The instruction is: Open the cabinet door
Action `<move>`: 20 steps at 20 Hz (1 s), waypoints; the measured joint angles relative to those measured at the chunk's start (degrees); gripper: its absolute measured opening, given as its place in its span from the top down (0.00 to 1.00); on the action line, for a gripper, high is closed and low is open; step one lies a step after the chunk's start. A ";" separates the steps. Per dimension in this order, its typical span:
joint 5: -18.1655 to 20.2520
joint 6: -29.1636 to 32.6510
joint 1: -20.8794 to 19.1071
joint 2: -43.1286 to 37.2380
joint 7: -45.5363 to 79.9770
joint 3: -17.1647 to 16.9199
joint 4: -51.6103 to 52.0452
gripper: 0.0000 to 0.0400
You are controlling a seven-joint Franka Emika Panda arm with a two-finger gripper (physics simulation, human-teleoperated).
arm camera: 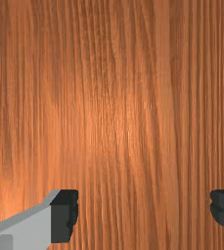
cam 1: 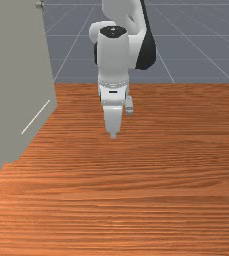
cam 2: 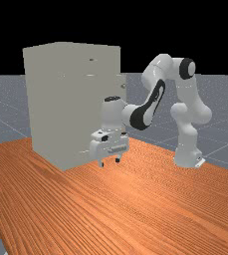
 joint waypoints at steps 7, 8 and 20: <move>2.23 -15.18 -0.58 -29.30 41.50 -1.42 -24.00 0.77; 4.08 -16.48 -1.65 -33.79 53.49 -0.82 -26.52 0.86; 9.65 -16.62 -5.51 -54.02 79.78 0.49 -37.72 1.00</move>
